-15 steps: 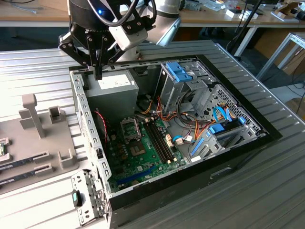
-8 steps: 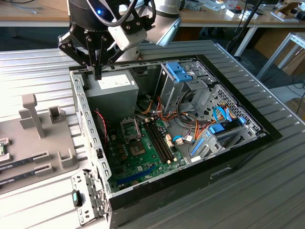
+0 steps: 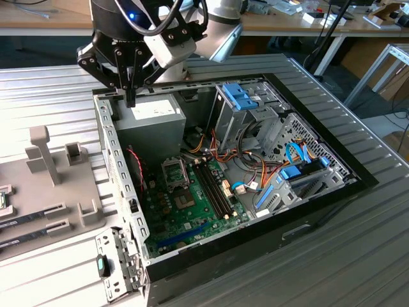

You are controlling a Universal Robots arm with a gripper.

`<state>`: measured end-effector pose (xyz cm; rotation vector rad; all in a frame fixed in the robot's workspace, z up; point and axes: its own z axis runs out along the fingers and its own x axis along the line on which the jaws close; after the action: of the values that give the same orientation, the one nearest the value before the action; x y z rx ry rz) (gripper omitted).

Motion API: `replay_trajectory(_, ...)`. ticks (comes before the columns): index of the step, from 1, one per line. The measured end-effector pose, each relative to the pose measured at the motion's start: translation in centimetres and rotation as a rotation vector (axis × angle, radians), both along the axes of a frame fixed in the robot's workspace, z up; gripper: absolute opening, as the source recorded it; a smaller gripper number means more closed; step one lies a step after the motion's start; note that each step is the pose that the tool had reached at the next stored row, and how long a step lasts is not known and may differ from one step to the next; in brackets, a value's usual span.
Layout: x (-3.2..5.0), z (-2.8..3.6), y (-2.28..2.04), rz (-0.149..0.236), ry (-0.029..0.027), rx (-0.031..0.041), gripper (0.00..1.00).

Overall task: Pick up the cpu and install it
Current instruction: 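Reach for the cpu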

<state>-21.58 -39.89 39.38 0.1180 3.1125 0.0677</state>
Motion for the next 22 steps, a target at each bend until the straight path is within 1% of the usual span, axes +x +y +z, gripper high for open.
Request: replay_trajectory(22, -0.48, 0.00, 0.00, 0.000, 0.0000, 0.0000, 0.11)
